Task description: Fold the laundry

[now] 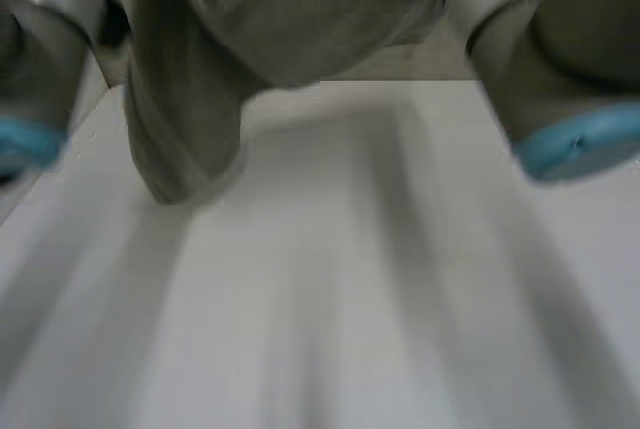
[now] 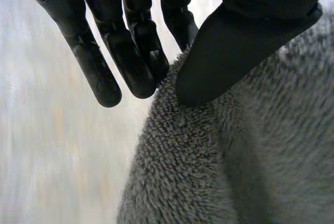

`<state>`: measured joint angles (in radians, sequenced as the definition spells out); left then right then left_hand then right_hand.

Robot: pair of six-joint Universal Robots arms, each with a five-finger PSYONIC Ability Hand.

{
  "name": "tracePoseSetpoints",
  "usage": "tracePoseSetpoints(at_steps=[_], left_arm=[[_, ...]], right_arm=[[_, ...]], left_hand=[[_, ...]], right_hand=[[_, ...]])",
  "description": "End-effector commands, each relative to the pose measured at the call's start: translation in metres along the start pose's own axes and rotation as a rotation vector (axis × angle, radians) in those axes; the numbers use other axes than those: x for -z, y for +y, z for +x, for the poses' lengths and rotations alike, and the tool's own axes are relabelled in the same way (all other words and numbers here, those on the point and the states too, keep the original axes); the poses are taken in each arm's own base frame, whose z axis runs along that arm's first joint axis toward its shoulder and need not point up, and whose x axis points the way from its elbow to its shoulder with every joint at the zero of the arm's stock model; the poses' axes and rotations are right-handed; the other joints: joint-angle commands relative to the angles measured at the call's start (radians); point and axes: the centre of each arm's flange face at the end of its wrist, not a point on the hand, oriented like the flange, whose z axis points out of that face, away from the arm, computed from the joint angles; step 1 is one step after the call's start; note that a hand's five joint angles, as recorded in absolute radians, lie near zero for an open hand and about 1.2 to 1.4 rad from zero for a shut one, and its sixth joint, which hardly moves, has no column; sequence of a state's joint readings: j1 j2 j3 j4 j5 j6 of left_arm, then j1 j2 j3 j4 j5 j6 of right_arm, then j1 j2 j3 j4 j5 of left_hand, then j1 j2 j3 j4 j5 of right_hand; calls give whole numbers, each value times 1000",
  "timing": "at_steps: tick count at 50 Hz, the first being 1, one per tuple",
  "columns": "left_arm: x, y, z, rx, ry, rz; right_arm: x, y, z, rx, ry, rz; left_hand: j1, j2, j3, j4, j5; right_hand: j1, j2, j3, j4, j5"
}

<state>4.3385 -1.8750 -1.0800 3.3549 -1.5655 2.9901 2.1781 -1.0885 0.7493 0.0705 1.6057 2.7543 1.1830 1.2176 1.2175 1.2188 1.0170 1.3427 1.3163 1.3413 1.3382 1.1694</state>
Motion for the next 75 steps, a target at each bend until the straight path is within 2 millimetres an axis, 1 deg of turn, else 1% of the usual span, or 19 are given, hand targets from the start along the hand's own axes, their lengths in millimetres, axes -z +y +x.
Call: tracePoseSetpoints(at_steps=[1,2,3,5,6,8,12,14,16,20,25,29,33,35,42,52,54,63,75], left_arm=[[80,117,-18,-6,-48,-430],[100,139,-20,-16,-52,-524],[100,139,-20,-16,-52,-525],[137,172,-23,-62,-39,-686],[138,172,-23,-62,-39,-686],[165,186,-24,-127,-7,-788],[181,187,-24,-187,17,-831],[188,176,-22,-225,34,-829],[191,169,-21,-234,38,-828],[197,160,-19,-237,41,-833],[207,149,-17,-237,43,-839],[211,139,-15,-240,46,-828],[205,131,-14,-242,48,-796],[189,121,-14,-245,47,-733],[152,111,-13,-240,76,-634],[94,159,-11,-266,124,-645],[78,177,-12,-325,151,-655],[67,218,-9,-444,323,-779],[70,238,-10,-466,375,-838]], right_arm=[[47,115,-39,150,-177,-375],[62,140,-48,177,-225,-452],[62,140,-48,177,-226,-452],[91,184,-65,197,-321,-584],[92,184,-65,197,-321,-585],[109,203,-73,188,-369,-641],[114,206,-72,181,-366,-644],[113,205,-66,175,-351,-645],[111,194,-49,172,-306,-627],[114,185,-39,166,-290,-612],[122,175,-24,155,-275,-602],[140,176,-14,145,-279,-634],[153,184,-13,125,-302,-665],[162,194,-13,106,-313,-682],[169,204,-13,106,-299,-667],[175,209,-18,107,-314,-677],[176,210,-19,111,-316,-677],[179,213,-20,151,-323,-668],[180,214,-20,155,-324,-670]], left_hand=[[213,179,179,178,205],[213,179,179,178,205],[213,179,179,178,205],[213,179,179,178,205],[213,179,179,178,205],[213,179,179,178,205],[213,179,179,178,205],[199,164,165,163,191],[155,121,121,120,147],[76,41,41,40,67],[-101,-135,-135,-136,-109],[-504,-539,-539,-540,-513],[-749,-784,-784,-785,-758],[-872,-907,-907,-908,-881],[-852,-887,-887,-888,-861],[-746,-781,-781,-782,-755],[-738,-772,-772,-773,-746],[-746,-781,-781,-782,-755],[-758,-793,-793,-794,-767]], right_hand=[[54,80,55,58,52],[54,80,55,58,52],[54,80,55,58,52],[54,80,55,58,52],[54,80,55,58,52],[54,80,55,58,52],[54,80,55,58,52],[54,80,55,58,52],[54,80,55,58,52],[54,80,55,58,52],[54,80,55,58,52],[54,80,55,58,52],[54,80,55,58,52],[54,80,55,58,52],[54,80,55,58,52],[54,80,55,58,52],[54,80,55,58,52],[54,80,55,58,52],[54,80,55,58,52]])
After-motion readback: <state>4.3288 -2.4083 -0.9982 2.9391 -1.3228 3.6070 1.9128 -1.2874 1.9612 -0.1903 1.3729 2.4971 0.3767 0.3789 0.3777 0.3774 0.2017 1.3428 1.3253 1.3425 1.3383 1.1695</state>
